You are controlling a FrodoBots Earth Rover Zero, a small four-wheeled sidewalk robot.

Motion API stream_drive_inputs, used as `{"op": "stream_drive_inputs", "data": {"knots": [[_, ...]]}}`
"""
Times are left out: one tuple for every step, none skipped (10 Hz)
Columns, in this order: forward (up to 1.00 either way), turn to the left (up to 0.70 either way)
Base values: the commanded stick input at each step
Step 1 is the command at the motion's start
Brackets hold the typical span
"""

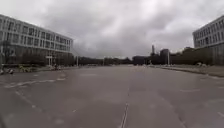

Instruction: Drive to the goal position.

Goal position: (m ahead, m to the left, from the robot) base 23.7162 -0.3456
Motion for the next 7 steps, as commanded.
{"op": "stream_drive_inputs", "data": {"knots": [[0.70, 0.00], [0.70, 0.00], [0.70, 0.00], [0.70, 0.00], [0.70, 0.00], [0.70, 0.00], [0.70, 0.00]]}}
